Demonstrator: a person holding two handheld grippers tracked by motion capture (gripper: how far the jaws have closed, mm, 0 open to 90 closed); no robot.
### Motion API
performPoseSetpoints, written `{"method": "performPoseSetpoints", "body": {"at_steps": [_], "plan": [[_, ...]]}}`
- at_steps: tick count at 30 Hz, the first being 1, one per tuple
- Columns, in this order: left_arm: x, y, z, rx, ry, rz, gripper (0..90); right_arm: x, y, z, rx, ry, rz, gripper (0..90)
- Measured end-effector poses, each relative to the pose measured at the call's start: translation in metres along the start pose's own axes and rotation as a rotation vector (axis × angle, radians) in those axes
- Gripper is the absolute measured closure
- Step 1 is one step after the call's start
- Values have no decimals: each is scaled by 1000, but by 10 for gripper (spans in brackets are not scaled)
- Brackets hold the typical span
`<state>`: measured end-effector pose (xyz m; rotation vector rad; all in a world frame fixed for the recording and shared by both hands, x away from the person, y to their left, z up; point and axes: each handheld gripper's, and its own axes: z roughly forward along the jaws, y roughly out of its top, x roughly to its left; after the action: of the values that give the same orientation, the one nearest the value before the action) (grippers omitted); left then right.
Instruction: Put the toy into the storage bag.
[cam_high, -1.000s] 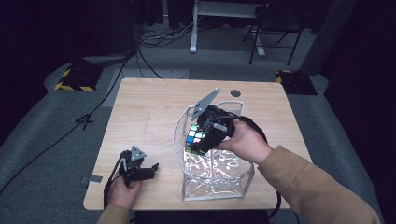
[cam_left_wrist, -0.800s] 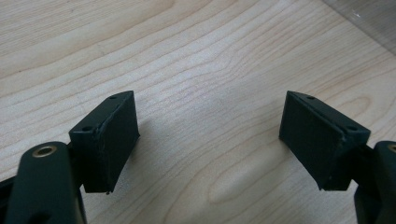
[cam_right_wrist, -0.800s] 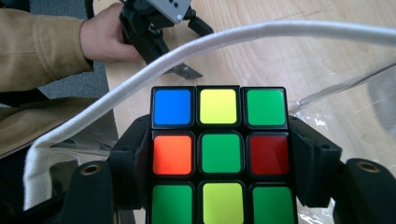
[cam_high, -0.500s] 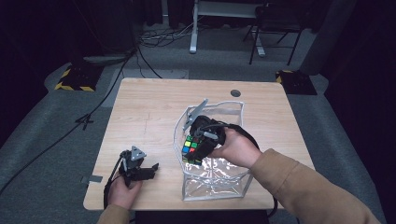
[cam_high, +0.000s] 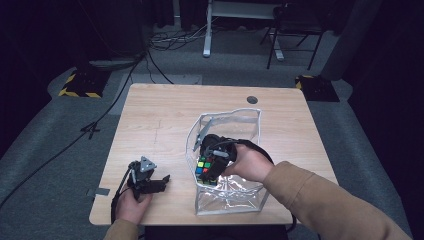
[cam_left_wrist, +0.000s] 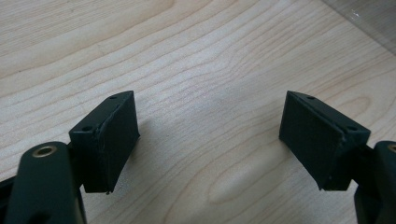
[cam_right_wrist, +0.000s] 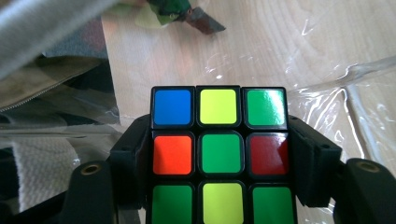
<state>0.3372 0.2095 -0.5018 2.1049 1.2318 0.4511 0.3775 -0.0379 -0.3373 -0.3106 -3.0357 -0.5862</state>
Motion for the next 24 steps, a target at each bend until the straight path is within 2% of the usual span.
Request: {"method": "performPoseSetpoints", "body": {"at_steps": [10, 12, 19, 20, 24], "plan": [[0, 0, 0, 0, 0, 0, 200, 4, -4, 22, 68, 64, -7, 339], [0, 0, 0, 0, -3, -1, 199, 4, -6, 27, 77, 78, 6, 338], [0, 0, 0, 1, 1, 2, 199, 2, -7, 36, 103, 86, -13, 338], [0, 0, 0, 1, 1, 3, 199, 4, -7, 36, 120, 90, 15, 337], [0, 0, 0, 2, 1, 5, 199, 3, -6, 39, 132, 97, 24, 336]]}}
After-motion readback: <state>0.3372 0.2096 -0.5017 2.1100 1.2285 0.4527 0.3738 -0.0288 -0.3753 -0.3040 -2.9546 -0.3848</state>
